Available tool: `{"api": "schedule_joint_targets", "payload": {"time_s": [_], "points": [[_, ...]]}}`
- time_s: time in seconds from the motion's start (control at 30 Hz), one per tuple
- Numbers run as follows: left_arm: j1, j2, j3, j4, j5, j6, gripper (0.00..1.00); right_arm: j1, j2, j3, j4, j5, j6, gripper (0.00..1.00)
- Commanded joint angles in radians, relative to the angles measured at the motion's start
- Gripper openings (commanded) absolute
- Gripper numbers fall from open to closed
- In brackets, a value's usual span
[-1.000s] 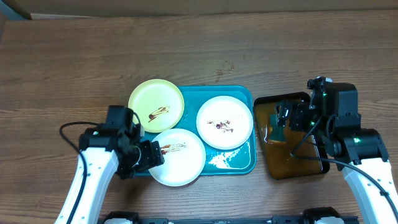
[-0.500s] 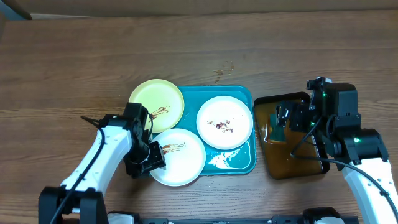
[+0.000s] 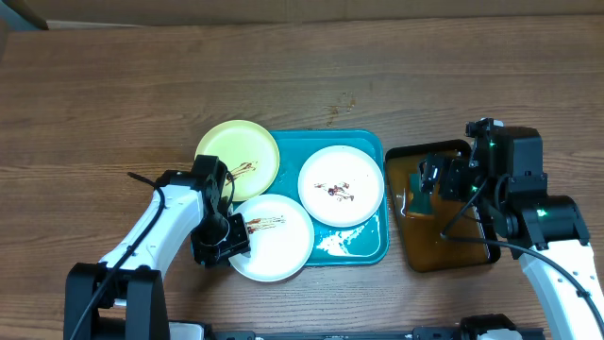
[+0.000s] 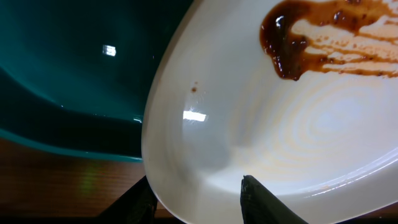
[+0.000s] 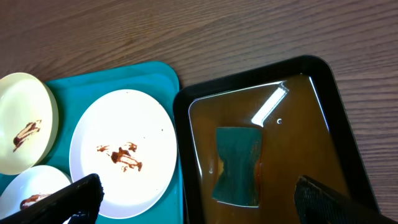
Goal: Clean dirty plates on tray and stack at the side
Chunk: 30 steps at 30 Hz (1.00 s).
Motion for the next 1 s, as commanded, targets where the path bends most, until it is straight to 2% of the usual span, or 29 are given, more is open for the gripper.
{"api": "schedule_joint_targets", "payload": {"time_s": [0.0,0.83,0.97], "points": [[-0.010,0.008,-0.005,0.007,-0.019,-0.008,0.44,-0.007,-0.006,0.031,0.004,-0.005,0.004,1.00],[-0.089,0.008,-0.006,0.027,-0.053,-0.061,0.41,-0.007,-0.006,0.031,0.000,-0.005,0.004,1.00],[-0.092,0.008,-0.006,0.026,-0.060,-0.075,0.29,-0.007,-0.006,0.031,0.000,-0.005,0.004,1.00]]}}
